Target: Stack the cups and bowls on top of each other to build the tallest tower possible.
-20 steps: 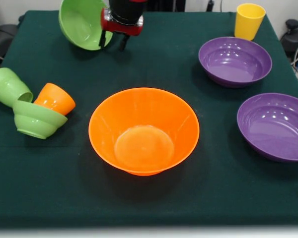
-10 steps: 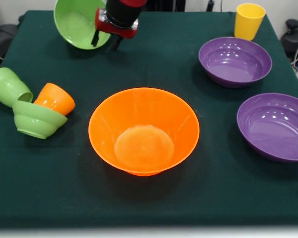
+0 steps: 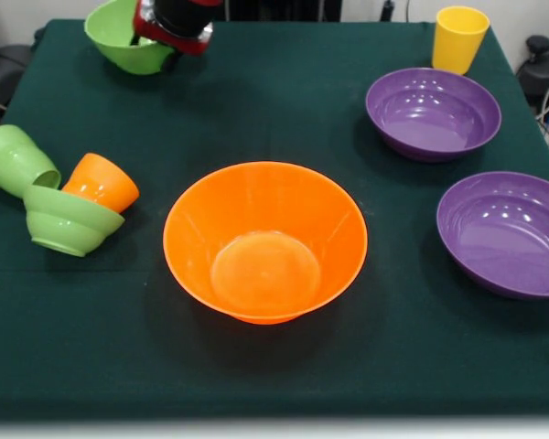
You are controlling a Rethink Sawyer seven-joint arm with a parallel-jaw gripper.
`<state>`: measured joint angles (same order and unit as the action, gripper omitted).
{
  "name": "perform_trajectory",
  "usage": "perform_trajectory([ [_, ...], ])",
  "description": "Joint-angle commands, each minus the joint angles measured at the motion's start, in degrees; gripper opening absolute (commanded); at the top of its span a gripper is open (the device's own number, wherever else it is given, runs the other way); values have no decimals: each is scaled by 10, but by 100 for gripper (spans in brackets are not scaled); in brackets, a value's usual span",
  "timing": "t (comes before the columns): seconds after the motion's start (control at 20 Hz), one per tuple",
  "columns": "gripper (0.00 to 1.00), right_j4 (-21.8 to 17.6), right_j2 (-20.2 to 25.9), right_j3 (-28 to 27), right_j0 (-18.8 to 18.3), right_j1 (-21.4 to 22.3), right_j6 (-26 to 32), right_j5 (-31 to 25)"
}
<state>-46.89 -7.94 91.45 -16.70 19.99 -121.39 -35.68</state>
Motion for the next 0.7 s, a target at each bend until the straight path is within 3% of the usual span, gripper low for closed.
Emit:
perform_trajectory([
  [0.05, 100, 15, -2, -56, 10, -14, -11, -67],
  [0.4, 100, 27, 1, -85, 13, -31, -11, -86],
  [0.7, 100, 37, -12, -79, 25, -41, -45, -85],
])
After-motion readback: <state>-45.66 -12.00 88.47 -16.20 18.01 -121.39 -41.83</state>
